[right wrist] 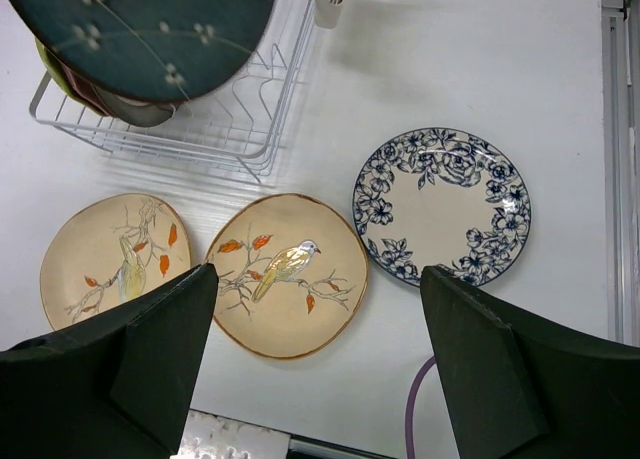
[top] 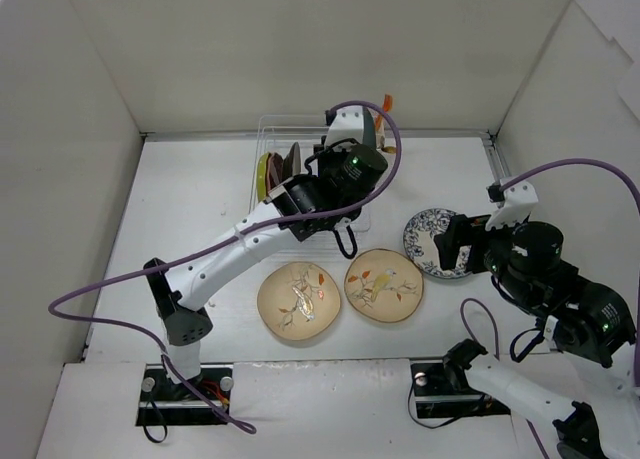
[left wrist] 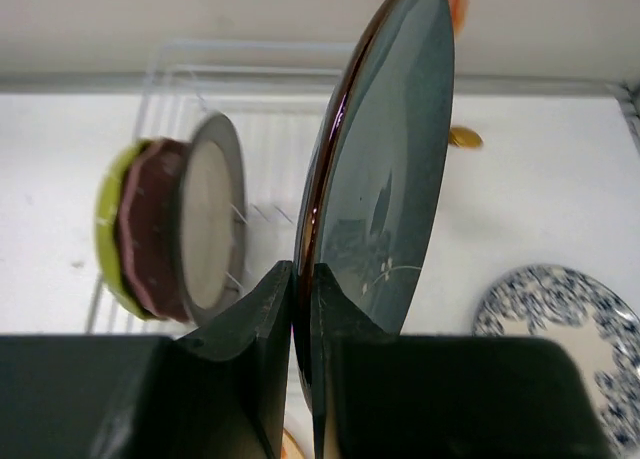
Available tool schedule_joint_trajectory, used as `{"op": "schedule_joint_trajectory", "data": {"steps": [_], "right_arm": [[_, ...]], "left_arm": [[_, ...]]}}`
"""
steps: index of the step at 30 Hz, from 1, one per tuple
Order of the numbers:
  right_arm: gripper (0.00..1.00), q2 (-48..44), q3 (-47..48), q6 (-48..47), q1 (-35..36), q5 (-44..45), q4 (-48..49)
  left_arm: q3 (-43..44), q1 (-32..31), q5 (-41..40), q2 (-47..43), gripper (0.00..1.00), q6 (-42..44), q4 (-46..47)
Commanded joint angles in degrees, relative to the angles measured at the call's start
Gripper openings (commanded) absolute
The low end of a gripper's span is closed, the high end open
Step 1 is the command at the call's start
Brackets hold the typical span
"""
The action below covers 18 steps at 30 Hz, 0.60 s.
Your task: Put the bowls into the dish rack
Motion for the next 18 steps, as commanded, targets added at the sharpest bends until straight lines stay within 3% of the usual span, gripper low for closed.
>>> {"op": "schedule_joint_trajectory", "data": {"steps": [1, 18], "right_arm": [[0.79, 1.4, -0.4, 0.2, -0.3, -0.3, 2.0], [0.79, 3.0, -3.9, 1.2, -0.4, -1.0, 3.6]], "left_arm": [[7.2, 0.2, -14.1, 0.4, 0.00, 8.0, 4.3], [1.6, 6.1, -20.3, 3.7, 0.00, 32.5, 18.7]]}}
